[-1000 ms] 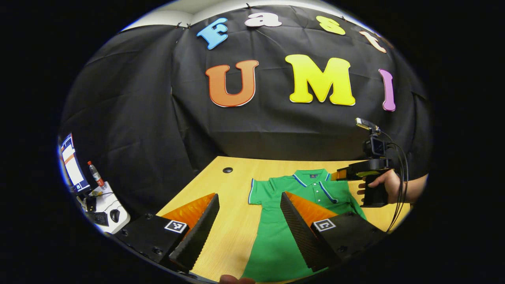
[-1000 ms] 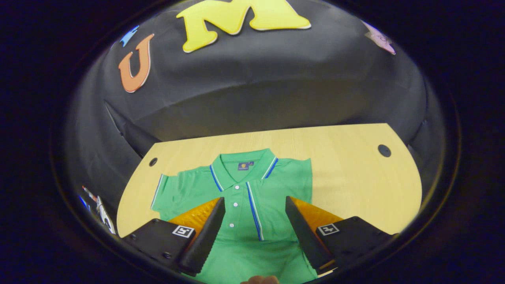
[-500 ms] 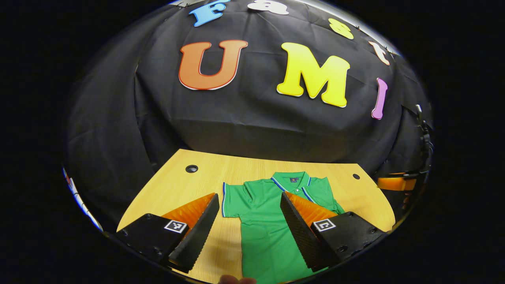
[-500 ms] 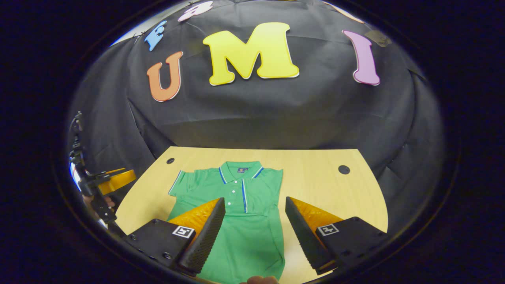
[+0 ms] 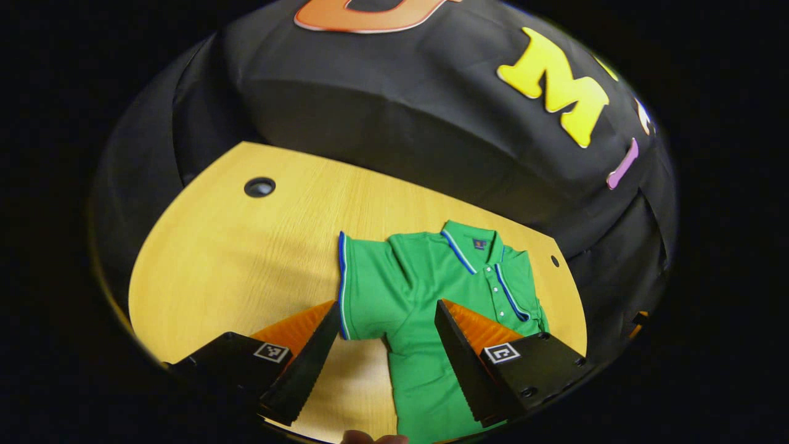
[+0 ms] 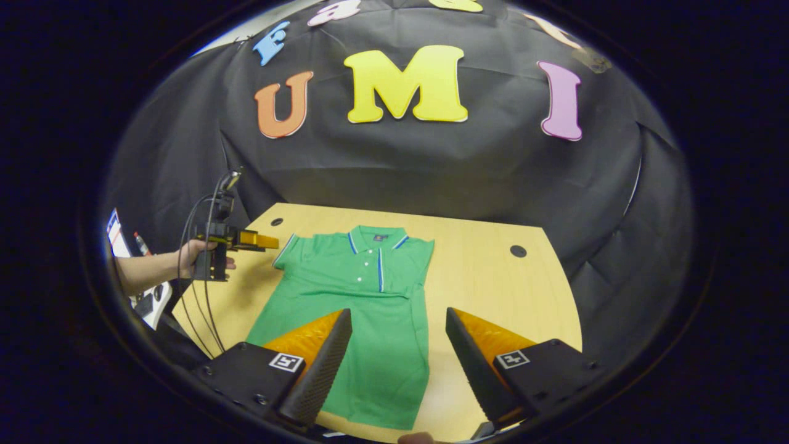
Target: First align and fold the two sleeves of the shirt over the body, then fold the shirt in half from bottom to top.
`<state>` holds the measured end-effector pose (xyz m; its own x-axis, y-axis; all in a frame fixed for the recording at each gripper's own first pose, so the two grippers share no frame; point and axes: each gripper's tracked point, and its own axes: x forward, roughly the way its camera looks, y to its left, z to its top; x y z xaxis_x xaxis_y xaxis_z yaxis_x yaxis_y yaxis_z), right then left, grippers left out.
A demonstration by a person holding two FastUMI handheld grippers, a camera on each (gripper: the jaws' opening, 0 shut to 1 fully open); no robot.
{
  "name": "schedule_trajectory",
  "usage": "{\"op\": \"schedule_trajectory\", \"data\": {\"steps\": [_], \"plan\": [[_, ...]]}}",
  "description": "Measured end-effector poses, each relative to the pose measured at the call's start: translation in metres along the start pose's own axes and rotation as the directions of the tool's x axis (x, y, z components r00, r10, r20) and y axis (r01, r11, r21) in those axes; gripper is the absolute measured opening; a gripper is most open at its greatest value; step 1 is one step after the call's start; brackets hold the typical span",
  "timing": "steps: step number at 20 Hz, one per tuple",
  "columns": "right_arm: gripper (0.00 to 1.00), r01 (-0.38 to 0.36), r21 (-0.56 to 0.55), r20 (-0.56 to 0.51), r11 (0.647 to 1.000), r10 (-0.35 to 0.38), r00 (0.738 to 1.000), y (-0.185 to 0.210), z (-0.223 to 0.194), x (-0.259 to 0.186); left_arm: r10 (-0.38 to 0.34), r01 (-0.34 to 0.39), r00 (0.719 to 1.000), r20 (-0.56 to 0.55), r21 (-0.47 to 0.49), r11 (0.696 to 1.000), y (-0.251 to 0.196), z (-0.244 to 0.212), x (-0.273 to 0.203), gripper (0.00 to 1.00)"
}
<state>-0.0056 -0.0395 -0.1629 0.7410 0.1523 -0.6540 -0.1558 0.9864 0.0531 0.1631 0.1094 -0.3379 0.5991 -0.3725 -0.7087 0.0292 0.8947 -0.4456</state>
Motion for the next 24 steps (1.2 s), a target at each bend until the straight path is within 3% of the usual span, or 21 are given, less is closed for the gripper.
{"op": "schedule_trajectory", "data": {"steps": [2, 8, 9, 12, 13, 15, 17, 19, 23, 24], "plan": [[0.97, 0.013, 0.024, -0.015, 1.000, -0.013, 1.000, -0.005, -0.005, 0.002, -0.005, 0.004, 0.999, -0.043, -0.027, 1.000, 0.011, 0.002, 0.017, 0.99], [0.97, 0.054, 0.083, -0.035, 0.995, -0.051, 0.998, -0.025, -0.012, 0.002, 0.051, -0.034, 0.990, -0.128, 0.133, 0.991, 0.032, -0.001, 0.047, 0.96], [0.97, 0.067, 0.086, -0.036, 0.994, -0.064, 0.997, -0.028, -0.013, 0.003, 0.051, -0.031, 0.990, -0.132, 0.150, 0.988, 0.029, -0.002, 0.049, 0.91], [0.96, 0.078, 0.088, -0.037, 0.993, -0.075, 0.996, -0.030, -0.016, 0.006, 0.056, -0.030, 0.987, -0.152, 0.170, 0.985, 0.021, -0.004, 0.056, 0.86], [0.97, 0.079, 0.086, -0.041, 0.993, -0.076, 0.996, -0.030, -0.017, 0.007, 0.081, -0.053, 0.985, -0.152, 0.175, 0.983, 0.022, -0.005, 0.059, 0.77], [0.97, 0.080, 0.070, -0.041, 0.994, -0.077, 0.996, -0.030, -0.020, 0.007, 0.183, -0.162, 0.977, -0.106, 0.181, 0.970, 0.043, 0.003, 0.066, 0.43], [0.96, 0.089, 0.056, -0.028, 0.995, -0.087, 0.996, -0.034, -0.021, 0.004, 0.182, -0.167, 0.979, -0.090, 0.154, 0.974, 0.035, 0.004, 0.064, 0.09], [0.97, 0.096, 0.068, -0.027, 0.993, -0.094, 0.995, -0.037, -0.024, 0.003, 0.191, -0.174, 0.977, -0.096, 0.160, 0.972, 0.035, 0.002, 0.064, 0.04], [0.97, 0.113, 0.123, -0.011, 0.986, -0.113, 0.994, -0.050, -0.021, 0.002, 0.153, -0.142, 0.987, -0.058, 0.154, 0.978, 0.017, 0.013, 0.056, 0.03], [0.92, 0.115, 0.135, -0.005, 0.984, -0.115, 0.993, -0.052, -0.020, 0.001, 0.143, -0.133, 0.988, -0.054, 0.158, 0.978, 0.012, 0.014, 0.053, 0.03]]}}
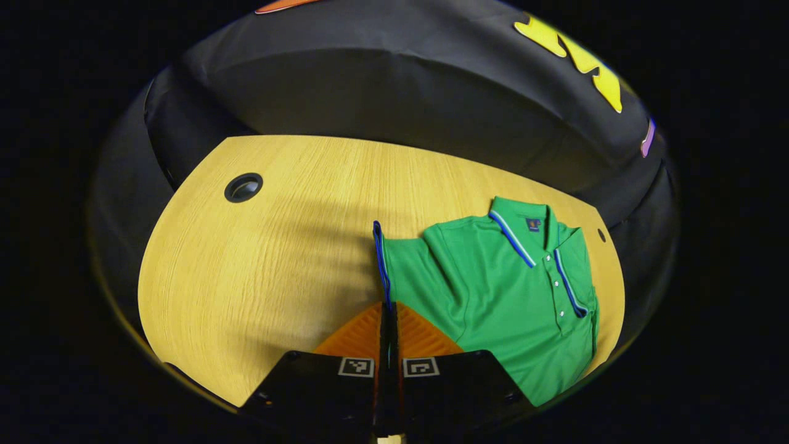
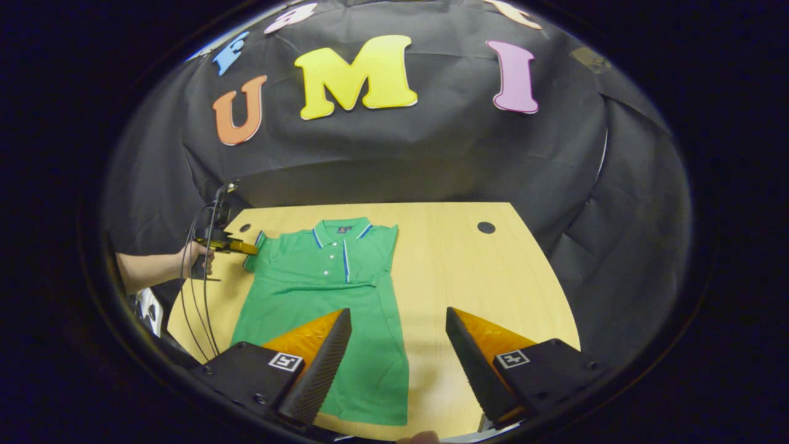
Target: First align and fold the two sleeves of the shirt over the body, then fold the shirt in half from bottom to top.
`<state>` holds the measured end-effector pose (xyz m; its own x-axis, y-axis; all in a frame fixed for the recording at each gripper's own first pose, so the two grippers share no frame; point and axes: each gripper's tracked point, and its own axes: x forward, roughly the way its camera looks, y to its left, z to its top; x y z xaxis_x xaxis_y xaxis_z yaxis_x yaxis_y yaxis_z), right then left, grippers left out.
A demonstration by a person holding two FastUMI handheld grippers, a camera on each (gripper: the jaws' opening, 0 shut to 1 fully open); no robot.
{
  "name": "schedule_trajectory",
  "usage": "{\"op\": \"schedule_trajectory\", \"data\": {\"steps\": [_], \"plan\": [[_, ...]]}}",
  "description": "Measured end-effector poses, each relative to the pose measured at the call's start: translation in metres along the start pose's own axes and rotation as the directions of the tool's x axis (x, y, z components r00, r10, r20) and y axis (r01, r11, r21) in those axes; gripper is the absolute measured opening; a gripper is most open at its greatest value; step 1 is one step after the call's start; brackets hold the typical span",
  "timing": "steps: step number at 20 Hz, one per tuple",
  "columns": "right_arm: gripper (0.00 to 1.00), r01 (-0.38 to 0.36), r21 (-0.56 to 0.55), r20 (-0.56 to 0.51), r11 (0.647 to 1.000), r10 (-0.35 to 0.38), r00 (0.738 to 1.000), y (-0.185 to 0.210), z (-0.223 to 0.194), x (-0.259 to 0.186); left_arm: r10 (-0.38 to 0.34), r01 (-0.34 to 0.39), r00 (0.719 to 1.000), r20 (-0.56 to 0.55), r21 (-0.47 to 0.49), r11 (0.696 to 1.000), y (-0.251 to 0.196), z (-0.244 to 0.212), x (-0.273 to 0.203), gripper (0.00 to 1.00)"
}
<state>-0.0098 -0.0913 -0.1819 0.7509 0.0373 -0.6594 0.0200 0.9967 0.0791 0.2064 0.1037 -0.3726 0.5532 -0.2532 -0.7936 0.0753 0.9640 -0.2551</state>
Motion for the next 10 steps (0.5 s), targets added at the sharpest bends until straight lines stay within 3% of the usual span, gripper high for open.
{"op": "schedule_trajectory", "data": {"steps": [4, 5, 7, 10], "plan": [[0.97, 0.004, 0.027, 0.015, 1.000, -0.005, 1.000, -0.008, -0.001, -0.008, -0.014, 0.013, 1.000, 0.021, 0.003, 1.000, -0.016, 0.011, -0.016, 0.04], [0.92, 0.004, 0.031, 0.018, 1.000, -0.005, 1.000, -0.009, -0.003, -0.011, -0.021, 0.021, 0.999, 0.031, 0.002, 1.000, -0.022, 0.015, -0.020, 0.04], [0.97, 0.001, 0.034, 0.018, 0.999, -0.002, 1.000, -0.014, -0.008, -0.017, -0.031, 0.031, 0.999, 0.033, 0.012, 0.999, -0.038, 0.020, -0.027, 0.03], [0.92, 0.010, 0.055, 0.036, 0.998, -0.012, 0.999, -0.023, -0.011, -0.028, -0.055, 0.053, 0.998, 0.041, 0.048, 0.997, -0.071, 0.030, -0.034, 0.03]]}}
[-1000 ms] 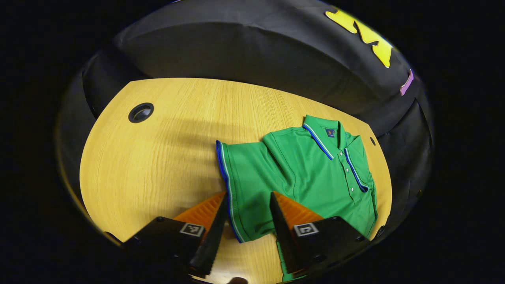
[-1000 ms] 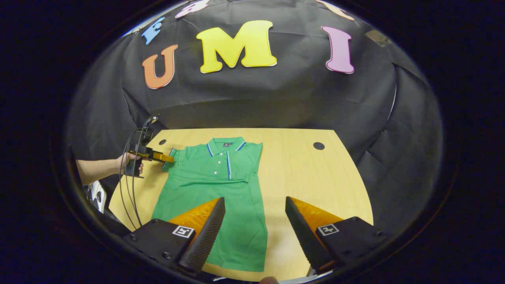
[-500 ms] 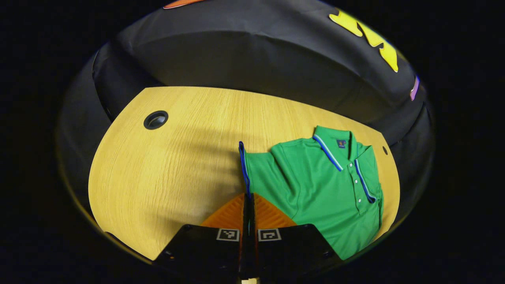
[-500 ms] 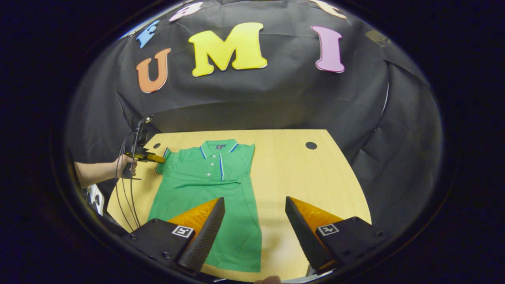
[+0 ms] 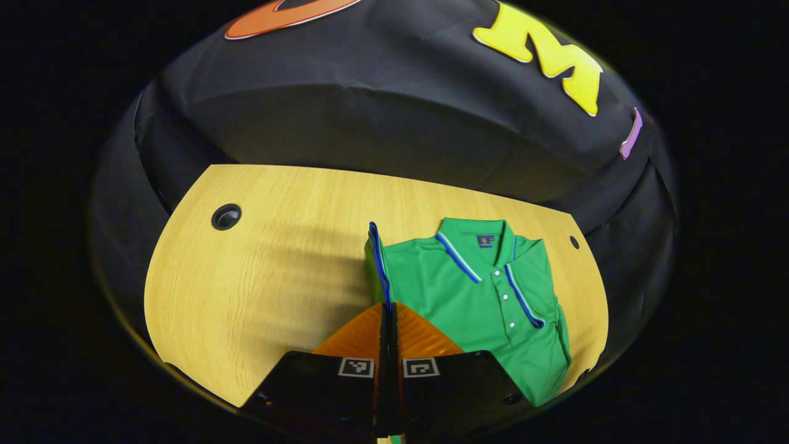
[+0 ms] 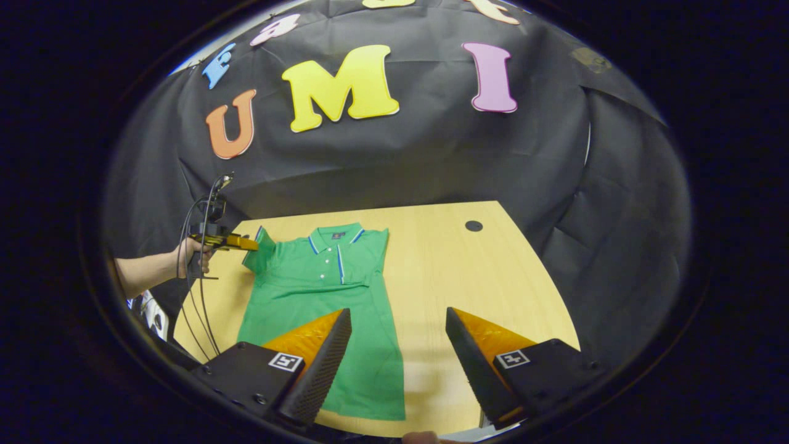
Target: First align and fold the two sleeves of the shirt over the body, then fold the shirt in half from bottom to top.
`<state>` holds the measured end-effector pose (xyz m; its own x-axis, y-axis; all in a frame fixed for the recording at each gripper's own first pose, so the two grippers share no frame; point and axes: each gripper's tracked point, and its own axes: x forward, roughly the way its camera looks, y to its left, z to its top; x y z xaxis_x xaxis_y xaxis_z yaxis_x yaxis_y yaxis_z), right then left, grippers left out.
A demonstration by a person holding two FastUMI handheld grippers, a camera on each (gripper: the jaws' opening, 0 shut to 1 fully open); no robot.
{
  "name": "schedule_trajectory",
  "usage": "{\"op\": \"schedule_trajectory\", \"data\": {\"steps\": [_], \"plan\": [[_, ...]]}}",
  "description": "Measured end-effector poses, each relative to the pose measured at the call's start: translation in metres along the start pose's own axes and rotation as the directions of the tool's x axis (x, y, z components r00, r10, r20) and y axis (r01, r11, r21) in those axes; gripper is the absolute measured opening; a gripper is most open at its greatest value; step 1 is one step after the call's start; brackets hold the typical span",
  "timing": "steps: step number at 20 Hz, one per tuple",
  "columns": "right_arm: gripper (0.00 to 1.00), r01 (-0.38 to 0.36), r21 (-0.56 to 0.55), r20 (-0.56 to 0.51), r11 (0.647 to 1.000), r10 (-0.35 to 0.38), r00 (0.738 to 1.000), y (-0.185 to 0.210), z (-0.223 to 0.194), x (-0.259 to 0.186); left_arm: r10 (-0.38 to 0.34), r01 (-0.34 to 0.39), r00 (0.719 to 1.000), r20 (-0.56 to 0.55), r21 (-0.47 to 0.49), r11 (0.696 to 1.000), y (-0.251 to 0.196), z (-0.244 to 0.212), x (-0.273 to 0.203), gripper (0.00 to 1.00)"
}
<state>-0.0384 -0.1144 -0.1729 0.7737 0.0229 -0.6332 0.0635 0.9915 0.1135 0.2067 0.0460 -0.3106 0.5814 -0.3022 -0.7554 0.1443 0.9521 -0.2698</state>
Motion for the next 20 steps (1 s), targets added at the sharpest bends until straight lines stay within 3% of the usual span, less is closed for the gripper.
{"op": "schedule_trajectory", "data": {"steps": [1, 2, 7, 10, 12, 14, 16, 18, 19, 20], "plan": [[0.92, 0.003, 0.010, 0.007, 1.000, -0.003, 1.000, -0.003, 0.000, -0.005, -0.013, 0.013, 1.000, 0.003, 0.015, 1.000, -0.013, 0.003, -0.001, 0.03], [1.00, 0.008, 0.019, 0.014, 1.000, -0.008, 1.000, -0.007, -0.002, -0.009, -0.029, 0.029, 1.000, 0.003, 0.033, 0.999, -0.030, 0.005, 0.000, 0.03], [0.97, 0.051, 0.069, 0.031, 0.996, -0.054, 0.998, -0.036, -0.010, -0.026, -0.064, 0.067, 0.997, -0.035, 0.087, 0.994, -0.094, 0.000, 0.015, 0.03], [0.97, 0.063, 0.101, 0.025, 0.993, -0.066, 0.997, -0.043, -0.015, -0.030, -0.114, 0.117, 0.992, -0.057, 0.058, 0.991, -0.130, -0.011, 0.031, 0.04], [0.97, 0.068, 0.106, 0.019, 0.992, -0.071, 0.997, -0.045, -0.018, -0.032, -0.105, 0.109, 0.992, -0.066, 0.052, 0.993, -0.138, -0.016, 0.035, 0.07], [0.97, 0.065, 0.099, 0.018, 0.993, -0.067, 0.998, -0.043, -0.017, -0.032, -0.098, 0.100, 0.993, -0.062, 0.033, 0.994, -0.142, -0.017, 0.036, 0.23], [0.97, 0.056, 0.088, 0.022, 0.995, -0.058, 0.998, -0.040, -0.015, -0.031, -0.086, 0.086, 0.995, -0.047, 0.017, 0.996, -0.139, -0.014, 0.032, 0.45], [0.92, 0.041, 0.094, 0.030, 0.995, -0.044, 0.999, -0.036, -0.011, -0.026, -0.052, 0.053, 0.998, -0.024, 0.009, 0.999, -0.129, -0.011, 0.021, 0.92], [0.92, 0.032, 0.091, 0.027, 0.995, -0.035, 0.999, -0.034, -0.010, -0.023, -0.039, 0.039, 0.999, -0.007, 0.004, 0.999, -0.125, -0.008, 0.015, 0.98], [0.92, 0.024, 0.085, 0.025, 0.996, -0.026, 0.999, -0.031, -0.010, -0.020, -0.029, 0.029, 1.000, 0.010, -0.001, 1.000, -0.121, -0.006, 0.007, 0.98]]}}
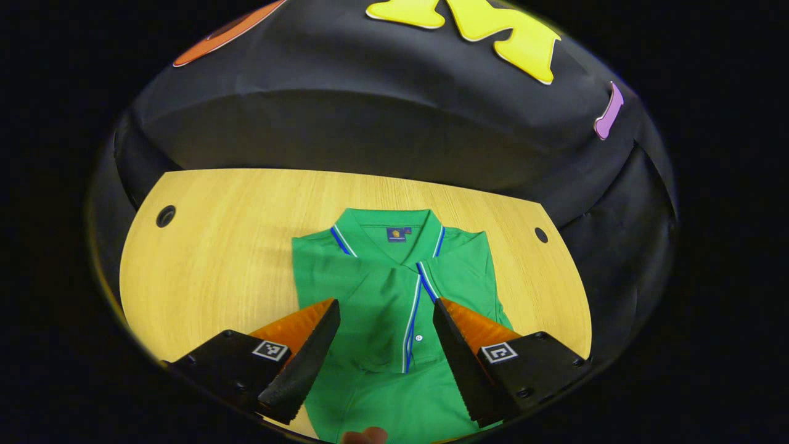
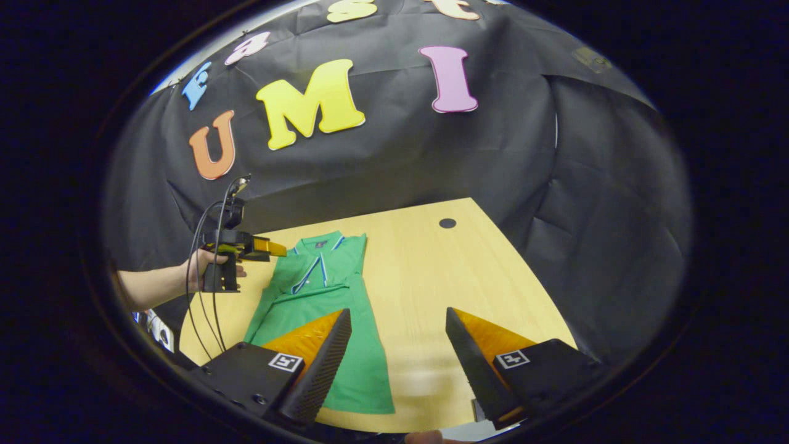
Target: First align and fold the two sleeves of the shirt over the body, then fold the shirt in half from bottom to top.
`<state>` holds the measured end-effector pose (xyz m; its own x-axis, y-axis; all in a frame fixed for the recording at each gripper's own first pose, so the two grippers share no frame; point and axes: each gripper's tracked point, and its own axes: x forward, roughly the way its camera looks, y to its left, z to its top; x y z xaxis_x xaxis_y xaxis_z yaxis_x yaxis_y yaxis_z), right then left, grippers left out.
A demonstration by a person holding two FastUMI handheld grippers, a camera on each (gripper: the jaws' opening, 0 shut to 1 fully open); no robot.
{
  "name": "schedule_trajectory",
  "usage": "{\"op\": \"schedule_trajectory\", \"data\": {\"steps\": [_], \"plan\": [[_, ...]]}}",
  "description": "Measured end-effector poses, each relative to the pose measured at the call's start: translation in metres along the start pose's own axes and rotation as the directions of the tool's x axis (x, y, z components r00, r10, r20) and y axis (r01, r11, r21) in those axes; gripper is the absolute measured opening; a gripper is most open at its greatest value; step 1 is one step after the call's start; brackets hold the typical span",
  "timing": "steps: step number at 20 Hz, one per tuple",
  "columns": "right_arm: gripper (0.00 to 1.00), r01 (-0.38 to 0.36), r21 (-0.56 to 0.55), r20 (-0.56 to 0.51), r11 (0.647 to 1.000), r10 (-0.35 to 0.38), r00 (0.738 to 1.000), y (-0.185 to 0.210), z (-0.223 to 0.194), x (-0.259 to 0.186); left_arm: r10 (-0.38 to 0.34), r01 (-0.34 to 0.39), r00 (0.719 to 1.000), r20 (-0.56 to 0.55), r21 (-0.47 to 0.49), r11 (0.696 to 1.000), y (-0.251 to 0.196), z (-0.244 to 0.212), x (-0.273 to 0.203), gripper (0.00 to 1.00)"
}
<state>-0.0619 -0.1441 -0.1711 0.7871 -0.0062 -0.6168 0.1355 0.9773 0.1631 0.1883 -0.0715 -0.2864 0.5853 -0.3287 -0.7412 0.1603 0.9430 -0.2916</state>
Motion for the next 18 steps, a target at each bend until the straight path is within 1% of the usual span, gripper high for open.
{"op": "schedule_trajectory", "data": {"steps": [1, 2, 4, 7, 8, 9, 10, 13, 14, 15, 16, 18], "plan": [[0.92, -0.014, -0.006, -0.004, 1.000, 0.014, 1.000, 0.004, 0.001, 0.003, 0.008, -0.008, 1.000, 0.016, -0.004, 1.000, 0.003, 0.001, -0.010, 0.98], [0.97, -0.029, -0.013, -0.009, 0.999, 0.029, 1.000, 0.009, 0.001, 0.008, 0.016, -0.016, 0.999, 0.032, -0.002, 1.000, 0.007, 0.000, -0.021, 0.98], [0.97, -0.064, -0.044, -0.030, 0.997, 0.063, 0.998, 0.022, 0.000, 0.018, 0.024, -0.025, 0.998, 0.059, 0.015, 1.000, 0.014, -0.006, -0.043, 0.98], [0.97, -0.130, -0.121, -0.068, 0.984, 0.122, 0.990, 0.042, -0.007, 0.032, 0.047, -0.049, 0.998, 0.051, 0.037, 0.998, 0.025, -0.038, -0.074, 0.99], [0.92, -0.156, -0.151, -0.083, 0.976, 0.145, 0.986, 0.047, -0.012, 0.036, 0.047, -0.049, 0.998, 0.050, 0.040, 0.998, 0.027, -0.050, -0.085, 0.99], [0.97, -0.178, -0.181, -0.101, 0.967, 0.162, 0.982, 0.050, -0.019, 0.039, 0.042, -0.044, 0.998, 0.045, 0.045, 0.998, 0.027, -0.064, -0.096, 0.99], [0.97, -0.196, -0.207, -0.123, 0.958, 0.174, 0.977, 0.050, -0.027, 0.045, 0.037, -0.040, 0.999, 0.039, 0.054, 0.998, 0.027, -0.080, -0.108, 0.99], [0.98, -0.204, -0.271, -0.190, 0.941, 0.155, 0.970, 0.039, -0.060, 0.055, 0.017, -0.018, 1.000, 0.004, 0.070, 0.997, 0.029, -0.133, -0.137, 0.99], [1.00, -0.200, -0.286, -0.211, 0.937, 0.142, 0.967, 0.035, -0.071, 0.056, 0.017, -0.015, 1.000, -0.019, 0.070, 0.997, 0.031, -0.153, -0.145, 0.99], [0.97, -0.202, -0.298, -0.236, 0.933, 0.133, 0.963, 0.031, -0.084, 0.057, 0.020, -0.016, 0.999, -0.045, 0.077, 0.997, 0.034, -0.174, -0.154, 0.99], [0.98, -0.204, -0.314, -0.259, 0.927, 0.123, 0.958, 0.029, -0.095, 0.055, 0.025, -0.019, 0.998, -0.064, 0.094, 0.995, 0.037, -0.194, -0.164, 1.00], [0.97, -0.220, -0.341, -0.306, 0.914, 0.114, 0.945, 0.027, -0.120, 0.049, 0.037, -0.024, 0.995, -0.098, 0.135, 0.991, 0.039, -0.226, -0.182, 0.99]]}}
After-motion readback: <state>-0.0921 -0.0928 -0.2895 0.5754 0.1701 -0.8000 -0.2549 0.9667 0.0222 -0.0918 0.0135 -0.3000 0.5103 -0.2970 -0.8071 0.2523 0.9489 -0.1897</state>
